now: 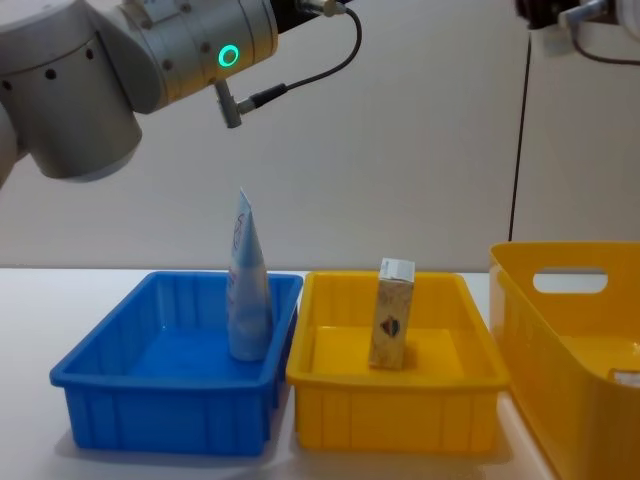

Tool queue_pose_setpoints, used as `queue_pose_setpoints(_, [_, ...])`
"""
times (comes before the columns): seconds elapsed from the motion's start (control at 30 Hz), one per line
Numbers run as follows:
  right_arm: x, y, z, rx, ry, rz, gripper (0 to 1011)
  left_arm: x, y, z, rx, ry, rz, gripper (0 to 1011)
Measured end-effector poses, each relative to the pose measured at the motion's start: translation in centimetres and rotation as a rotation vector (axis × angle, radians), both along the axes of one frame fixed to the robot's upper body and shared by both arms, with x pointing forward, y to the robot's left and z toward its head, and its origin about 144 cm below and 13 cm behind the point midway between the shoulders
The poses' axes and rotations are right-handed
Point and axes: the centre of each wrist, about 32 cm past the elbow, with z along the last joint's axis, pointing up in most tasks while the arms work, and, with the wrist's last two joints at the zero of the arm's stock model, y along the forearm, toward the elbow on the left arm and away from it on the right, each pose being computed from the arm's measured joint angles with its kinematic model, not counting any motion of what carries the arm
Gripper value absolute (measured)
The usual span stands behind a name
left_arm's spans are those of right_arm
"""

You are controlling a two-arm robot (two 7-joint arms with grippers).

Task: Bimanual collaborative sorting of washing and personal care products

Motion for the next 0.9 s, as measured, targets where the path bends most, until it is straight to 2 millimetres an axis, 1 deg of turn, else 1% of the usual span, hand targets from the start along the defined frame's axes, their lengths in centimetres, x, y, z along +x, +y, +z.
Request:
queue_pose_setpoints(0.43, [1.0,-2.3,1.2,-0.023,0.109,-0.104,306,0.0,0.0,0.0,0.000,0.000,0.000,1002])
queue_pose_setpoints(0.9, [2.0,-4.2,1.7,-0.068,0.307,-0.172,296,0.0,0.0,0.0,0.000,0.000,0.000,1001])
